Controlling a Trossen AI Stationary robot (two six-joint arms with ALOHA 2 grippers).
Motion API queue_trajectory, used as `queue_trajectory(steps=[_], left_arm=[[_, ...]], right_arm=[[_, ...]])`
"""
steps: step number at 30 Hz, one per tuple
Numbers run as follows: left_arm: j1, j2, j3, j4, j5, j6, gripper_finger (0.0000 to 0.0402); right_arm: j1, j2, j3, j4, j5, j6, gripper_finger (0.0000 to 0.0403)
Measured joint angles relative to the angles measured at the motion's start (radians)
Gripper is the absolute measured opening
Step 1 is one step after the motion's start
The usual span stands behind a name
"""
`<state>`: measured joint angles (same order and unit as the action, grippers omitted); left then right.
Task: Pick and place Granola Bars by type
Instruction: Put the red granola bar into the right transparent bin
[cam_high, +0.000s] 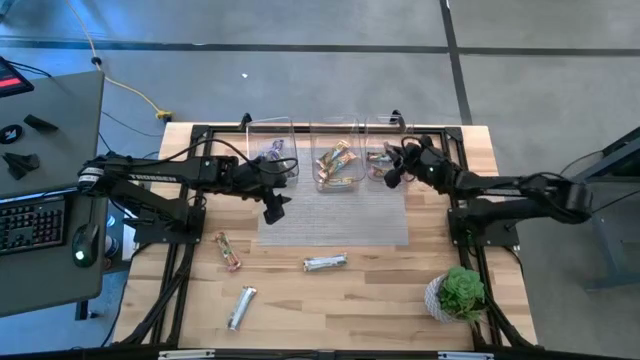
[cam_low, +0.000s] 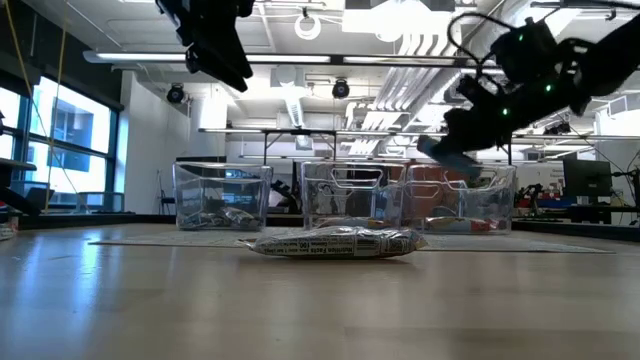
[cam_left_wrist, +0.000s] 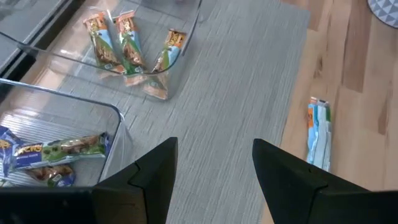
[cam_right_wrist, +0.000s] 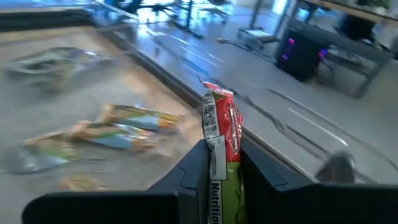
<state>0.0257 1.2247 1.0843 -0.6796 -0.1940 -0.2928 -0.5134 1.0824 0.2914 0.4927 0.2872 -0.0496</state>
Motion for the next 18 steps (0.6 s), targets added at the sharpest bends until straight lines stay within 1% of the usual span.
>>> queue_trajectory(steps=[3, 9, 13, 15, 18], left_arm=[[0.0, 0.0, 0.0, 0.0, 0.006, 0.0, 0.0202], [0.0, 0.0, 0.0, 0.0, 0.008, 0.0, 0.0202], [0.0, 0.0, 0.0, 0.0, 0.009, 0.0, 0.0202], [0.0, 0.0, 0.0, 0.0, 0.009, 0.0, 0.0202], [0.0, 0.0, 0.0, -0.001, 0.009, 0.0, 0.0202]], right_arm=[[-0.04, 0.072, -0.014, 0.079, -0.003, 0.03, 0.0056], [-0.072, 0.197, -0.002, 0.116, -0.021, 0.117, 0.0048], [-0.082, 0.256, -0.001, 0.131, -0.029, 0.167, 0.0064], [-0.082, 0.265, -0.001, 0.138, -0.037, 0.182, 0.0075], [-0.082, 0.259, -0.002, 0.178, -0.044, 0.159, 0.0092]])
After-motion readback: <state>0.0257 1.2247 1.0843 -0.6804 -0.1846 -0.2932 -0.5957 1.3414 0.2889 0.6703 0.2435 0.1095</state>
